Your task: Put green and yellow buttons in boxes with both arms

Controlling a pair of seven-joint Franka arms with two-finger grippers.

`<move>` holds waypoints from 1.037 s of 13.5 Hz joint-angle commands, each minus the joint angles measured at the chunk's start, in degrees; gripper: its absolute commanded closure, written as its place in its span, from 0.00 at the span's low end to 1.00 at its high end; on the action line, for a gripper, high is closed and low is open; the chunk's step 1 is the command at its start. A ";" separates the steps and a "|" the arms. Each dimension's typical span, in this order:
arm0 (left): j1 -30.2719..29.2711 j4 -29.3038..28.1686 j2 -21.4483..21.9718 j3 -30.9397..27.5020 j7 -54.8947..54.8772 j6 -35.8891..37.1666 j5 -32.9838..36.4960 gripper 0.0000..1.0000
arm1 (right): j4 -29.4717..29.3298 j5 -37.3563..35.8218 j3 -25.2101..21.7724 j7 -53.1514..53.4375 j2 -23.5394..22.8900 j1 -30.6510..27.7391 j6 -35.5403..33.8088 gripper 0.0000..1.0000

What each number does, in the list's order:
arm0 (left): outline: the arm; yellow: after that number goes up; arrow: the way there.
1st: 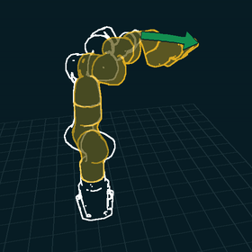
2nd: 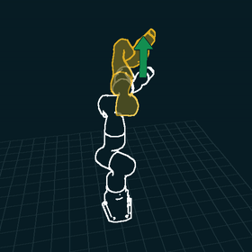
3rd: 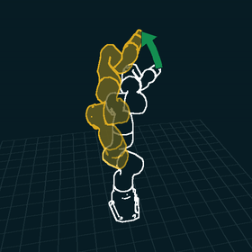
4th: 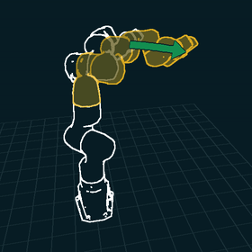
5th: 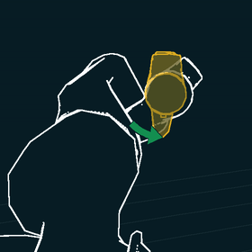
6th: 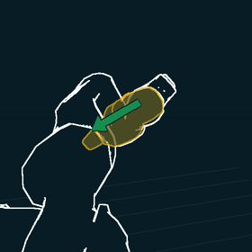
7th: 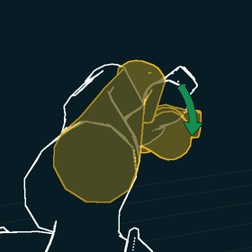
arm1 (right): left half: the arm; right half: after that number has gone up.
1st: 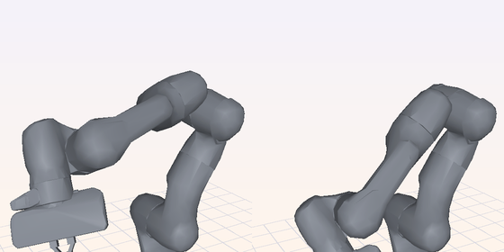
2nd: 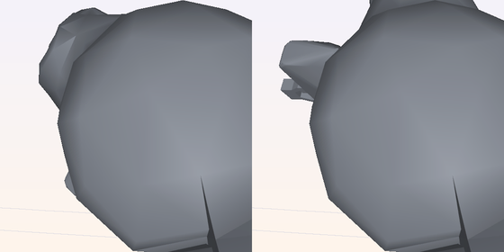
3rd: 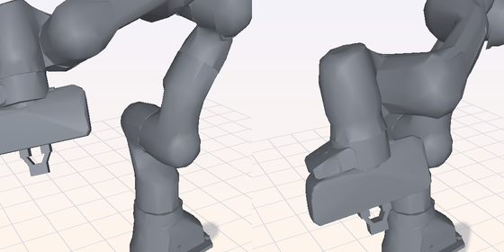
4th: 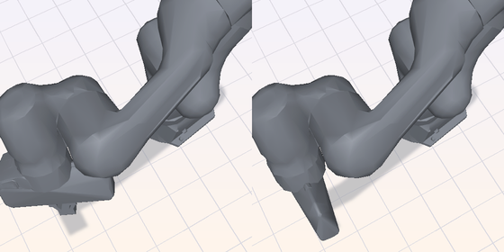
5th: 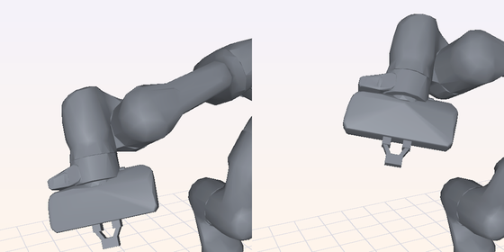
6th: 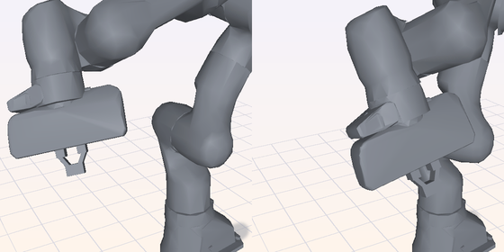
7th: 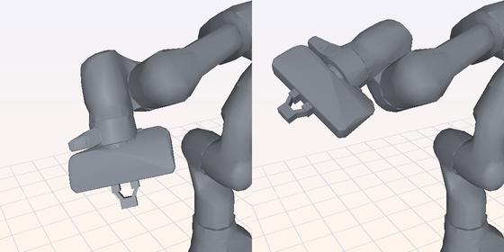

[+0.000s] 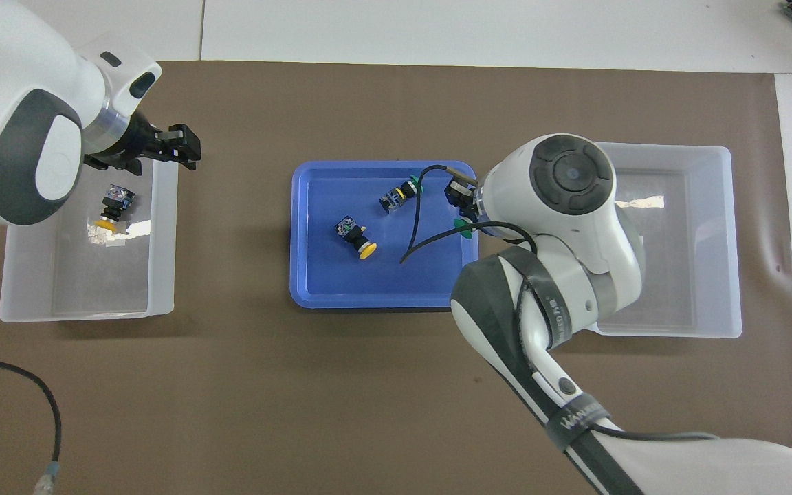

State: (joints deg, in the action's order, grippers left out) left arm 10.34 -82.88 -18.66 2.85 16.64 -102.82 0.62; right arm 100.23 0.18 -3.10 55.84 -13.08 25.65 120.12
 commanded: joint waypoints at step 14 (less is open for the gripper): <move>18.13 -19.85 3.37 -1.01 64.29 -21.45 -0.35 0.23 | 16.12 0.61 0.11 -63.93 3.24 -29.60 10.56 1.00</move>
State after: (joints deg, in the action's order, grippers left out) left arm 26.30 -97.74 -17.16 2.95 77.49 -120.96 0.52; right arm 112.38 0.18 -3.69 -6.95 -9.44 -3.85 126.27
